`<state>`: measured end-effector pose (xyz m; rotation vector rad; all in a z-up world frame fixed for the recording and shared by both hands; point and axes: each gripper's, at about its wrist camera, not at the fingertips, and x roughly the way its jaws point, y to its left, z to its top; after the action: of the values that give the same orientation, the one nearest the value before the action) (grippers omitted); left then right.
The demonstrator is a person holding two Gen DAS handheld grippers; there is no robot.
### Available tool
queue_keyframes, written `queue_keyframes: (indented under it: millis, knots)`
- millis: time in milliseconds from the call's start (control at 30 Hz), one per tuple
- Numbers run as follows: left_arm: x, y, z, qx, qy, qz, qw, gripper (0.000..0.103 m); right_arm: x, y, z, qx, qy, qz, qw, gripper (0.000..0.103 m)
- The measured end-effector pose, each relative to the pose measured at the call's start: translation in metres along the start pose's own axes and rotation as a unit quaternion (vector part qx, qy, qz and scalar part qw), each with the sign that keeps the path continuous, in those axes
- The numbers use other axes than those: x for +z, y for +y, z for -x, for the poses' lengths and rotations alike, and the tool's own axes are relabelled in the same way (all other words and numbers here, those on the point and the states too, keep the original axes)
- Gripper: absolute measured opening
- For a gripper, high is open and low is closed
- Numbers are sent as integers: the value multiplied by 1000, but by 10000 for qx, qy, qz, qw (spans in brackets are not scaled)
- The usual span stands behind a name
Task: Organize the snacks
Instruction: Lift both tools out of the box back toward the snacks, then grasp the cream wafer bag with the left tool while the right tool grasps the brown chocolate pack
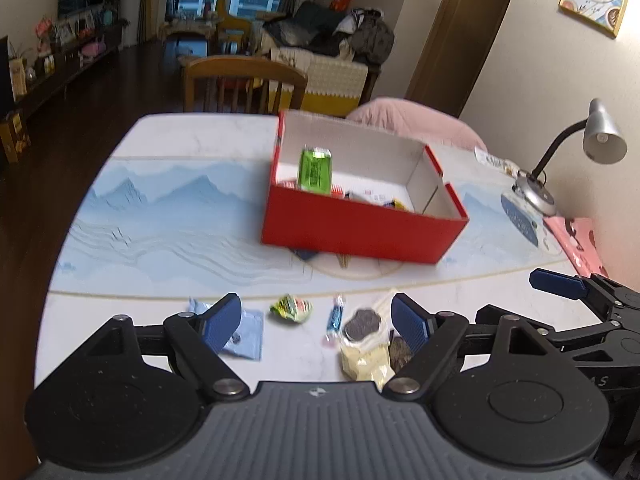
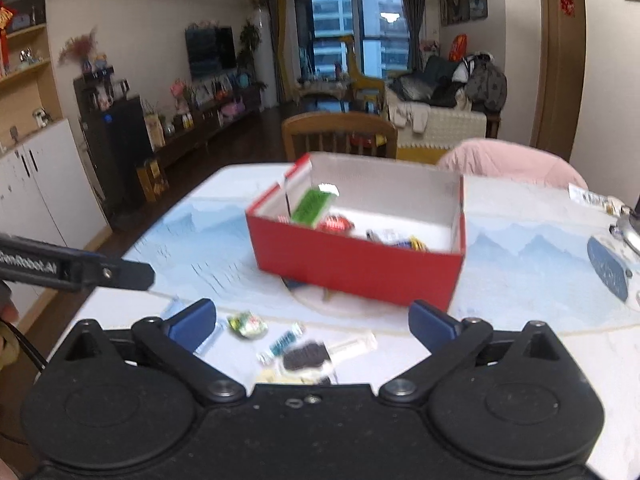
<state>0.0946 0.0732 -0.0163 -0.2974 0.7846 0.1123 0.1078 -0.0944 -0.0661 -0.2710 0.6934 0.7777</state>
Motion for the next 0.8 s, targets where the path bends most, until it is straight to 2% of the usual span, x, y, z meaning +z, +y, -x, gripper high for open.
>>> queue_keyframes:
  millis: [167, 400, 633, 800]
  knots:
    - [-13, -12, -20, -40, 323, -143, 9994, 82, -13, -16, -6, 100, 280, 19, 9996, 103]
    - [-20, -30, -58, -136, 838, -95, 9963, 82, -28, -33, -8, 98, 570, 111, 9983, 103]
    - [-34, -51, -112, -110, 1551, -130, 9877, 82, -38, -55, -10, 36, 768, -58, 9970, 103]
    - [-45, -57, -139, 0, 1889, -242, 9817, 82, -46, -67, -12, -4, 899, -157, 9958, 102]
